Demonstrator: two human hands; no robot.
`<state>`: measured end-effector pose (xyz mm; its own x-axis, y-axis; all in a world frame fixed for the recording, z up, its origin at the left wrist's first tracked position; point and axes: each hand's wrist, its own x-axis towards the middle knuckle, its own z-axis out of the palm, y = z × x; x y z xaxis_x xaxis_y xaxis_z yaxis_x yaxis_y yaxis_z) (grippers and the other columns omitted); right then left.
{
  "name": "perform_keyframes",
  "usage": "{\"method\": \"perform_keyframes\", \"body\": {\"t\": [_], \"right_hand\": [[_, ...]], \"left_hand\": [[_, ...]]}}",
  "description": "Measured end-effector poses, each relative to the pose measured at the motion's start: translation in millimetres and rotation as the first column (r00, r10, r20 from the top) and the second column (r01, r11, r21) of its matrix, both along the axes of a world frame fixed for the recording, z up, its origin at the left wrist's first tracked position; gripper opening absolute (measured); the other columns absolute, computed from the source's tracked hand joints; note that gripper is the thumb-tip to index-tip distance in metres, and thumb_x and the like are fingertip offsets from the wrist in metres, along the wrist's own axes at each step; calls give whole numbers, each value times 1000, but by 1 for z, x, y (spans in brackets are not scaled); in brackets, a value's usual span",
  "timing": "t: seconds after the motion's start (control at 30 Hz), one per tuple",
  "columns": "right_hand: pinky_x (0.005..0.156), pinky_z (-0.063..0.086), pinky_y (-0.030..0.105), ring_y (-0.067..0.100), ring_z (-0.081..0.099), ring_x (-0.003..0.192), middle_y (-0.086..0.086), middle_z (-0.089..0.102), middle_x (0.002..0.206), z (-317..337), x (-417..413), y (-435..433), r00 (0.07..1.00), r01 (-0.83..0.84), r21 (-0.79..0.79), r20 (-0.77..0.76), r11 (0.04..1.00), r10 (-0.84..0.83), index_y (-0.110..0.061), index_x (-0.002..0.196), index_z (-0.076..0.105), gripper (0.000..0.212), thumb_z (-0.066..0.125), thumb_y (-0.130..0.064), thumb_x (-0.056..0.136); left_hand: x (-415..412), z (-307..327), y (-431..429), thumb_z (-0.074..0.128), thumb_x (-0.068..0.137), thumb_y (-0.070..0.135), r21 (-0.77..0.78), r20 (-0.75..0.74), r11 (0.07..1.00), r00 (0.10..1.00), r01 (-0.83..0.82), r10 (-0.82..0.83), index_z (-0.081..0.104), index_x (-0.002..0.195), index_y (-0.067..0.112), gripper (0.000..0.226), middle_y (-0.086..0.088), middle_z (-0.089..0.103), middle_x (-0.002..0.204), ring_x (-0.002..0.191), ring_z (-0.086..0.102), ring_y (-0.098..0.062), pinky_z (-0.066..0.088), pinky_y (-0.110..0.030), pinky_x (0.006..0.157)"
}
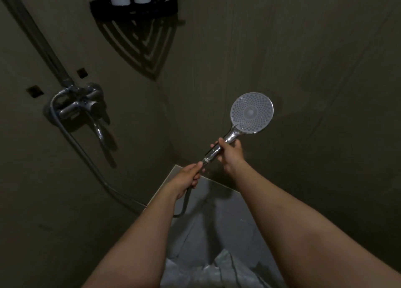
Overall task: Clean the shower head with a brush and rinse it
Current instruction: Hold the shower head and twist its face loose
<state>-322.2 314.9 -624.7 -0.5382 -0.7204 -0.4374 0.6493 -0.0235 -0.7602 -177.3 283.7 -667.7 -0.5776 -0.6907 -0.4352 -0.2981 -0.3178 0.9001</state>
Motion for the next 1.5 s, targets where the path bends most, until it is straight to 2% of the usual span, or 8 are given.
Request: {"method": "perform_keyframes", "body": {"t": [0.43, 0.6, 0.77, 0.87, 1.03, 1.2, 1.4, 1.5], "right_hand": [[69, 55, 33, 19, 66, 78, 6, 62, 90, 1, -5, -1, 998, -69, -12, 5, 998, 69, -14, 129, 41, 41, 56, -4, 91], [69, 54, 33, 20, 65, 77, 6, 61, 87, 0, -4, -4, 998, -57, -3, -18, 998, 57, -12, 131, 40, 43, 55, -3, 92], [66, 53, 31, 18, 62, 70, 5, 57, 80, 2, -3, -8, 998, -42, -8, -41, 999, 42, -15, 113, 41, 26, 52, -3, 93], [59, 55, 27, 15, 64, 66, 4, 58, 79, 0, -2, -9, 997, -51, 6, -58, 999, 51, -15, 113, 42, 26, 53, -5, 93], [84, 52, 39, 20, 64, 76, 7, 59, 86, 3, 0, -13, 998, -48, -57, 45, 997, 51, -11, 126, 41, 36, 52, -3, 93], [88, 50, 40, 22, 64, 79, 8, 58, 89, 9, -10, -17, 998, -16, -72, 57, 997, 20, -7, 133, 38, 42, 52, -3, 93], [71, 54, 33, 21, 64, 78, 8, 58, 89, 10, -9, -17, 998, -4, -92, 68, 996, 10, -13, 127, 41, 37, 51, -2, 93], [78, 54, 36, 23, 64, 82, 9, 59, 92, 10, -10, -17, 998, -6, -93, 59, 996, 12, -12, 126, 42, 37, 52, -1, 93]], "left_hand": [[3, 9, -7, 31, 99, 47, 214, -29, 975, 998, 52, -47, 48, 69, 15, 47, 7, 44, 44, 53, 44, -13, 38, -24, 58], [0, 18, -12, 48, 96, 39, 84, 31, 995, 998, 56, -59, 63, 95, 18, 26, 0, 71, 79, 50, 59, -9, 43, -23, 58], [-7, 16, -15, 65, 87, 12, -34, -53, 999, 998, -30, 28, 60, 83, 11, 6, 2, 66, 62, 41, 55, -4, 44, -14, 44], [-4, 14, -16, 56, 93, 19, 14, -60, 1000, 998, 18, -18, 61, 80, 10, 16, -3, 61, 69, 43, 53, -4, 45, -15, 48], [-3, 13, -17, 34, 101, 35, 118, -61, 990, 994, -78, 86, 60, 74, 9, 46, 3, 50, 47, 45, 47, -12, 44, -19, 48], [11, 1, -19, 30, 102, 34, 107, 6, 983, 989, -146, 147, 47, 68, 13, 44, 6, 38, 37, 33, 29, -7, 25, -24, 48], [9, 0, -17, 26, 103, 36, 127, -24, 970, 977, -208, 213, 47, 67, 12, 48, 7, 36, 36, 30, 26, -6, 21, -26, 51], [8, 1, -19, 25, 103, 36, 123, -31, 969, 975, -215, 220, 48, 68, 12, 48, 7, 36, 36, 30, 26, -6, 20, -27, 50]]}}
